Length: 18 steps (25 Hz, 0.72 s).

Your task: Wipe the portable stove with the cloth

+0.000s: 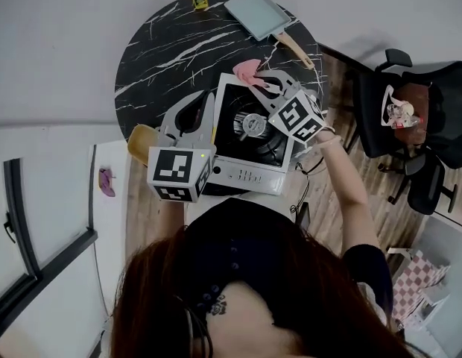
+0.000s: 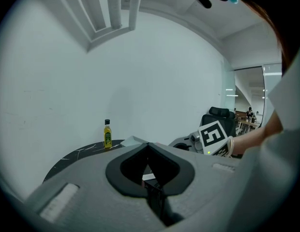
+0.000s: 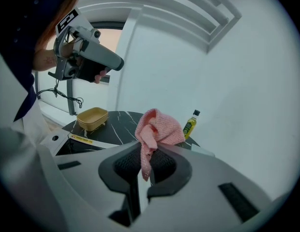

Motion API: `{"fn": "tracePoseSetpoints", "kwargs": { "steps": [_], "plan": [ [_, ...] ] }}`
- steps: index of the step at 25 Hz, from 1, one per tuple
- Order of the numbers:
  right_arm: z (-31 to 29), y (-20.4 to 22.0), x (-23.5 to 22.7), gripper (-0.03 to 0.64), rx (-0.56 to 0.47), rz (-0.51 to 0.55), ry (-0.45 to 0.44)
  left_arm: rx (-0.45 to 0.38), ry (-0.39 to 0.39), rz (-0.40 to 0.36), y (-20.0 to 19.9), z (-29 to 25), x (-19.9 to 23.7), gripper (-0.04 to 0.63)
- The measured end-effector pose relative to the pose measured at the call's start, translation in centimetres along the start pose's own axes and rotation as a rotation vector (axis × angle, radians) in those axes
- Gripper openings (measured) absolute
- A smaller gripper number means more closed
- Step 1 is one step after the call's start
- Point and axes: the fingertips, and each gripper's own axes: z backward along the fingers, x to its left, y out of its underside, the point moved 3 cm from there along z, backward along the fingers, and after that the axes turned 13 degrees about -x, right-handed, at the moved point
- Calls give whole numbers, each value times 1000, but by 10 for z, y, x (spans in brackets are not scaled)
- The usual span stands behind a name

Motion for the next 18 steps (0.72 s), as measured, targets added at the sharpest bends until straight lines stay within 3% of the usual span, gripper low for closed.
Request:
{"fn": "tracePoseSetpoints", "kwargs": {
  "steps": [18],
  "plan": [
    [-54, 48, 8, 38, 123, 22, -251, 67, -1, 11, 22, 1, -3, 12]
  ]
}}
